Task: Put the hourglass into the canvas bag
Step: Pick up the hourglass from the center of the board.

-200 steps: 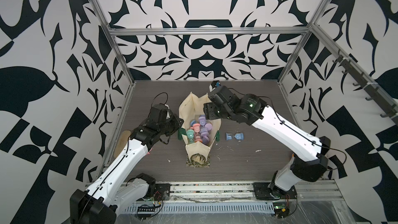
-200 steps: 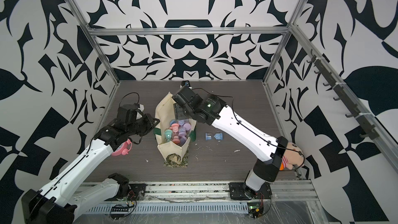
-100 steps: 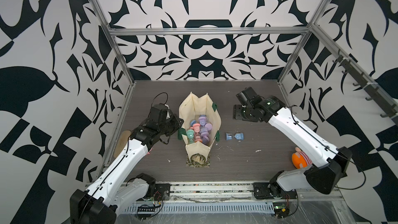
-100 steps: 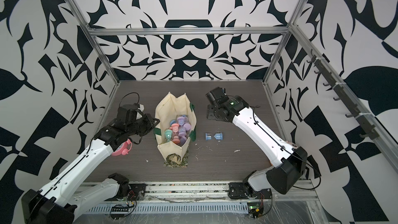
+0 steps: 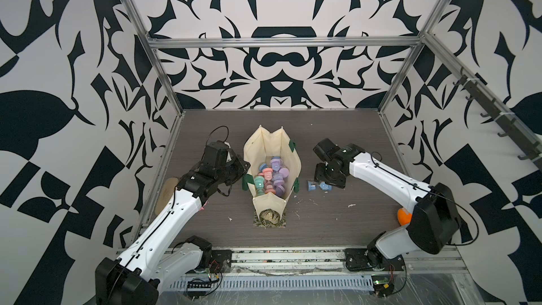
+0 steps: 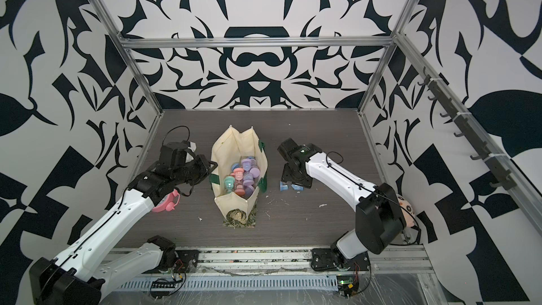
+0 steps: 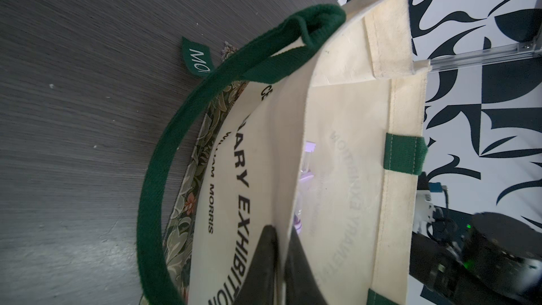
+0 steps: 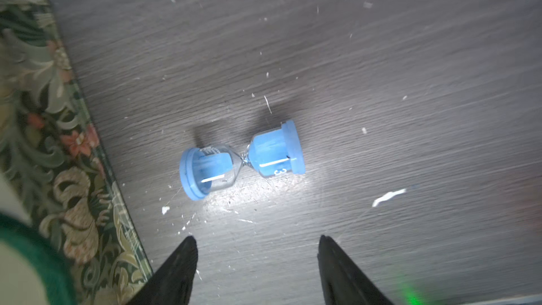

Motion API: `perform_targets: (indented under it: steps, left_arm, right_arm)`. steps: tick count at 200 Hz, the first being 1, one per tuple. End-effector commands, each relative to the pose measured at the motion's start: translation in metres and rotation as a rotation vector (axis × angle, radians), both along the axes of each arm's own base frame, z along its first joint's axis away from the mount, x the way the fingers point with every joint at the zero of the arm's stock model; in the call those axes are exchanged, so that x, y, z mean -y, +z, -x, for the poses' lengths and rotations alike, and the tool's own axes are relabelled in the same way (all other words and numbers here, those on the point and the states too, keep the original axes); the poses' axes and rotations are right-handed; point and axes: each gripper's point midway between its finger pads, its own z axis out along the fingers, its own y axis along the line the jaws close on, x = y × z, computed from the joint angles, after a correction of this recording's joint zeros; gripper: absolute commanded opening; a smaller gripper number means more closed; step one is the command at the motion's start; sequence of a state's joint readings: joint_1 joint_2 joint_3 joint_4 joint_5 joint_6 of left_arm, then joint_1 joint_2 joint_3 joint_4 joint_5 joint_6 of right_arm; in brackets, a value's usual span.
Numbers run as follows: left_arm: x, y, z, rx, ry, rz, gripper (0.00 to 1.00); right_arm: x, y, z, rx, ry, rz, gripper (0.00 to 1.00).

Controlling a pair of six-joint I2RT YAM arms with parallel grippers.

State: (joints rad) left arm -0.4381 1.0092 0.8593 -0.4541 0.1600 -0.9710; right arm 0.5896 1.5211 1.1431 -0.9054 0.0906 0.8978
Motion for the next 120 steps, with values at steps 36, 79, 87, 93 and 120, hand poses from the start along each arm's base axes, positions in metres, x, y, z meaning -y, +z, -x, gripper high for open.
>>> perform_targets:
  steps: [36,79,87,93,120]
  left_arm:
    - [-0.002,-0.004,0.004,-0.005,-0.008,-0.008,0.12]
    - [-0.001,-0.003,0.003,0.000,-0.008,0.001,0.12]
    - [0.000,-0.003,0.003,0.001,-0.010,0.006,0.12]
    - [0.000,-0.003,0.003,0.001,-0.011,0.009,0.12]
    - [0.000,-0.003,0.004,0.002,-0.009,0.013,0.11]
  right_arm:
    - [-0.012,-0.013,-0.009,-0.015,-0.157,-0.045,0.69]
    - [-0.022,-0.023,-0.016,-0.020,-0.217,-0.085,0.68]
    - [-0.024,-0.026,-0.017,-0.024,-0.222,-0.091,0.68]
    - [-0.026,-0.027,-0.018,-0.028,-0.221,-0.095,0.68]
    - [-0.028,-0.037,-0.018,-0.050,-0.226,-0.088,0.67]
